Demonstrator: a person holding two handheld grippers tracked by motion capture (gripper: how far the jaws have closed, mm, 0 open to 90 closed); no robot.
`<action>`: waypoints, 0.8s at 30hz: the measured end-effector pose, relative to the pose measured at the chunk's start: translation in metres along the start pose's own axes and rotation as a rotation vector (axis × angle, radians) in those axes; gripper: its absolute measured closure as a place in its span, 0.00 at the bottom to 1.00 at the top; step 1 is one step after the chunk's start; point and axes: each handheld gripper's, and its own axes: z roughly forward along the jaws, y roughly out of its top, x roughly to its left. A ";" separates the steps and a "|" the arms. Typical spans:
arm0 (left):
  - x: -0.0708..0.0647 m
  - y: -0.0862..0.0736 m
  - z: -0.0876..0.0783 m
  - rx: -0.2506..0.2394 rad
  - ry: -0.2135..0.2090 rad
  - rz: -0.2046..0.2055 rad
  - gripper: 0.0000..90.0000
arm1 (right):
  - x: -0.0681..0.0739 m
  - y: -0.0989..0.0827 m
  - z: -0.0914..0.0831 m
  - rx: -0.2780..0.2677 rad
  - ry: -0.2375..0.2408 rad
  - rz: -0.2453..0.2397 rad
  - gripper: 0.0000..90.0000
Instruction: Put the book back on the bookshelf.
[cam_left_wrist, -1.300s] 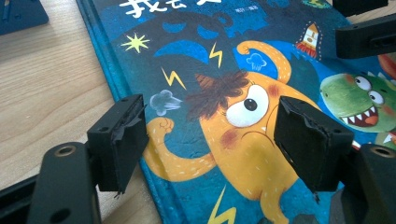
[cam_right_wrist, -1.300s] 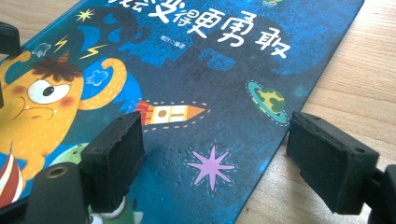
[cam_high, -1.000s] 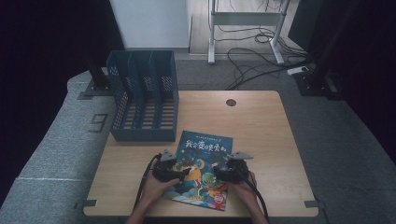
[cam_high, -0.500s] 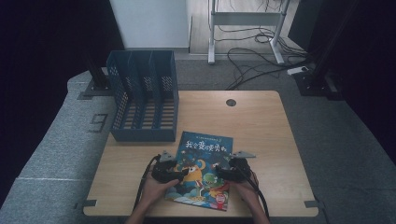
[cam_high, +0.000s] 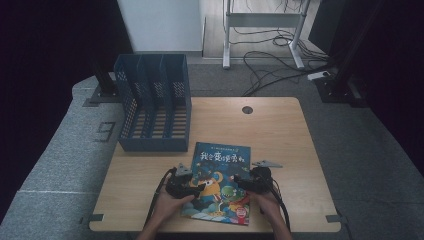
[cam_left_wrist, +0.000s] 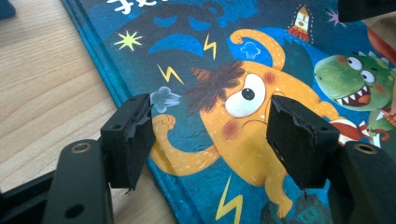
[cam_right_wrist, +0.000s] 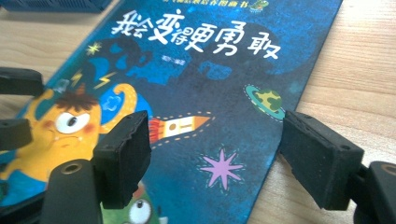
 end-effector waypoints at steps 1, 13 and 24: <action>0.000 0.000 0.000 0.000 -0.001 0.001 0.34 | 0.001 0.000 -0.001 -0.002 0.001 0.004 0.26; -0.001 -0.001 0.002 -0.007 -0.014 0.017 0.33 | 0.019 0.001 0.004 -0.008 -0.030 -0.069 0.31; -0.001 -0.001 0.002 -0.009 -0.016 0.017 0.31 | 0.001 -0.002 0.008 0.007 -0.067 0.004 0.25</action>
